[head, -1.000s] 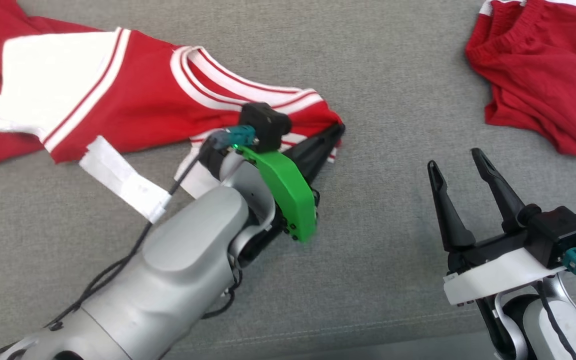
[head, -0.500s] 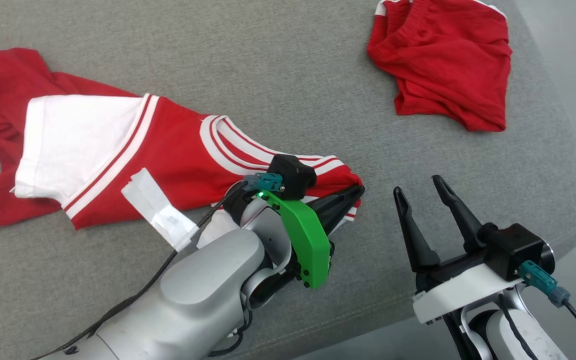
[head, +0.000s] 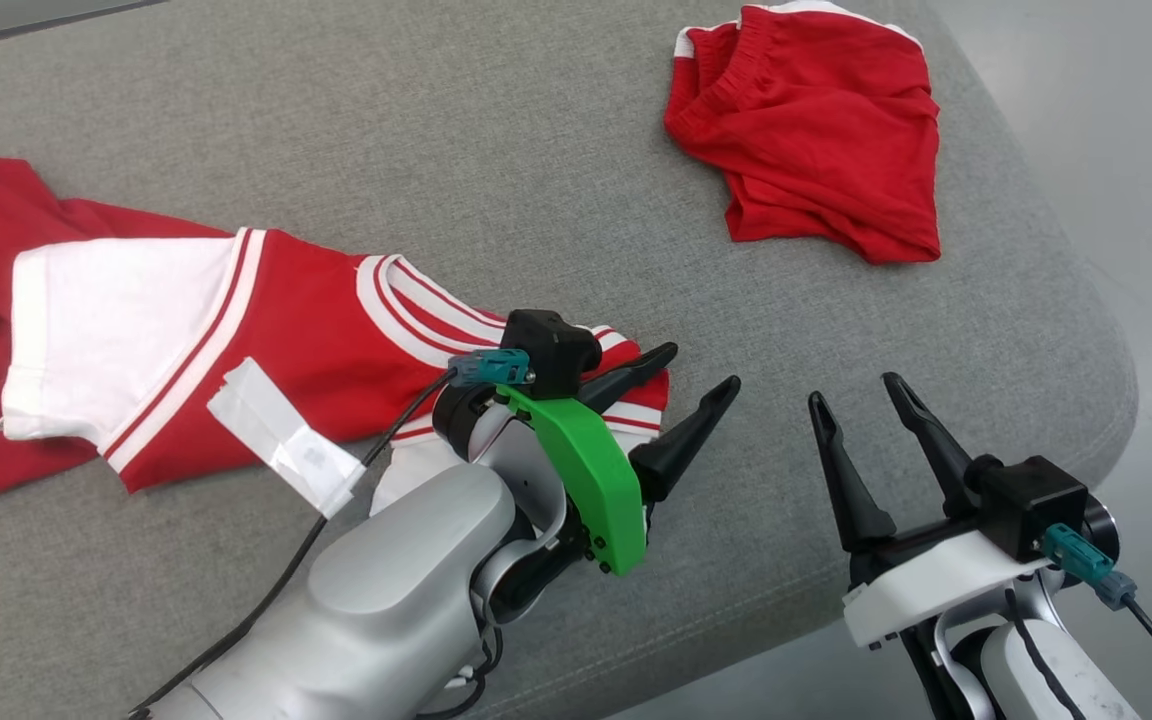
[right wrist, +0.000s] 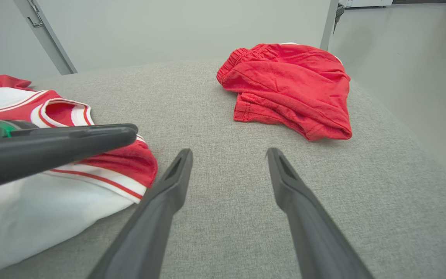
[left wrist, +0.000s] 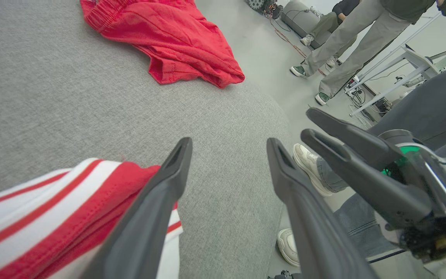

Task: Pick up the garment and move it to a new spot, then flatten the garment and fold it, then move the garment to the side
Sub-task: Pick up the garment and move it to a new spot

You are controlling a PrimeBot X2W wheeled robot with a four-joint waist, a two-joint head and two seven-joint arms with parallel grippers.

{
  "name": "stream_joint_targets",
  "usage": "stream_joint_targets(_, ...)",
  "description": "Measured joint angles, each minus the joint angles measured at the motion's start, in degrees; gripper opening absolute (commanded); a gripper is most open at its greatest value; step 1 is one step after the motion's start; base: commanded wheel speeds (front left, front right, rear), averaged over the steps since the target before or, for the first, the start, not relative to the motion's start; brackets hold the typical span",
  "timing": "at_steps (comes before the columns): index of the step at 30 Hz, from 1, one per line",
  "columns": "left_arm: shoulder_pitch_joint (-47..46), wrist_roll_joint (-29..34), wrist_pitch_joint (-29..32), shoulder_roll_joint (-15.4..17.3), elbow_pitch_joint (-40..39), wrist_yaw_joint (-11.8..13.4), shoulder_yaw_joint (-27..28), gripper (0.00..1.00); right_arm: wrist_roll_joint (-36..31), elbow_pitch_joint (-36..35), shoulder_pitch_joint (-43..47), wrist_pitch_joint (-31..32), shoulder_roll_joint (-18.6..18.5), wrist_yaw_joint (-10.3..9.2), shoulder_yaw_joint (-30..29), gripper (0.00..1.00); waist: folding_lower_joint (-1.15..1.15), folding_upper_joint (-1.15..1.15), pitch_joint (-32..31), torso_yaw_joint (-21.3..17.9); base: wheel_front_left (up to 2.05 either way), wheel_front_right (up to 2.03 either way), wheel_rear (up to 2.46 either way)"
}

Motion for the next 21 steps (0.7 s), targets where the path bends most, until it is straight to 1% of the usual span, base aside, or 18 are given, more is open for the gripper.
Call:
stream_joint_targets(5, 0.09, 1.0, -1.81, 0.16, -0.32, 0.0, 0.01, 1.0, 0.07, 1.91, 0.0, -0.13, -0.9, 0.02, -0.88, 1.0, 0.0, 0.0, -1.12, 2.08, 0.0, 0.0, 0.0)
stream_joint_targets(8, 0.26, 2.68, -3.83, 1.18, -0.4, 0.23, 0.57, 1.0, 0.09, 3.02, 0.0, -0.22, -1.32, 0.05, -1.33, 1.0, 0.0, 0.0, -1.89, 3.62, 0.0, 0.0, 0.0)
stream_joint_targets(10, 1.05, 3.71, -6.06, 2.58, -0.44, 1.62, 1.71, 1.0, 0.38, 3.99, 0.01, -0.24, -1.93, 0.05, -1.82, 1.0, 0.0, 0.0, -2.75, 5.34, 0.0, 0.0, 0.0)
stream_joint_targets(12, 2.01, 4.27, -7.57, 3.75, -0.4, 2.44, 2.23, 1.0, 0.53, 4.64, 0.02, -0.3, -2.3, 0.05, -2.23, 1.0, 0.0, 0.0, -3.38, 6.58, 0.0, 0.0, 0.0)
stream_joint_targets(21, 9.18, 4.07, -9.55, 8.31, -0.31, 6.14, 7.0, 1.0, 1.1, 7.27, 0.75, -0.29, -3.28, 0.23, -3.16, 1.0, 0.0, 0.0, -6.67, 12.57, 0.0, 0.0, 0.0)
